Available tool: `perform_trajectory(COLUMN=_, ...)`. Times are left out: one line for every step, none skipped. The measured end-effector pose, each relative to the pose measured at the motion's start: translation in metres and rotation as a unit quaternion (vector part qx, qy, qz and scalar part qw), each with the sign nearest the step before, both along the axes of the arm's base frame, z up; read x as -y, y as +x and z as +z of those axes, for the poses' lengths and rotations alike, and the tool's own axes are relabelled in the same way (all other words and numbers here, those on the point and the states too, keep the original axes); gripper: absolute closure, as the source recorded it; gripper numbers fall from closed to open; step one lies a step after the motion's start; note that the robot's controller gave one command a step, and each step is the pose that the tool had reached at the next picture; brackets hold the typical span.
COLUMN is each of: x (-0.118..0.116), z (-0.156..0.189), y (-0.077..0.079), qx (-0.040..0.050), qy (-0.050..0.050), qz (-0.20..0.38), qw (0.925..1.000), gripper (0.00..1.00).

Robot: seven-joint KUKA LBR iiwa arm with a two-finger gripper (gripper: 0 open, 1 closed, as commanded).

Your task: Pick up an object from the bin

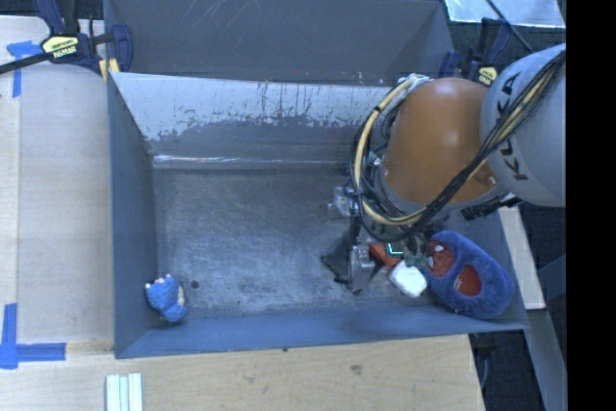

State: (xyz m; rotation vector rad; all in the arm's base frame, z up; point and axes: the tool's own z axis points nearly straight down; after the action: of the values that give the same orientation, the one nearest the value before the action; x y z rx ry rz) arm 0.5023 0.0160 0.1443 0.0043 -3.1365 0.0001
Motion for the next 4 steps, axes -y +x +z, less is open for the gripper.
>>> perform_trajectory(x=0.0454, z=-0.0638, y=0.0317, qx=0.0032, qy=0.0, qz=0.239, qw=0.971, gripper=0.0)
perform_trajectory(x=0.044, z=-0.0625, y=0.0325, qx=0.0045, qy=0.001, qz=0.239, qw=0.9711, gripper=1.0)
perform_trajectory(x=0.0443, z=-0.0626, y=0.0324, qx=0.0043, qy=0.001, qz=0.238, qw=0.9712, gripper=0.0)
perform_trajectory(x=0.0443, z=-0.0626, y=0.0324, qx=0.0042, qy=0.001, qz=0.238, qw=0.9712, gripper=1.0)
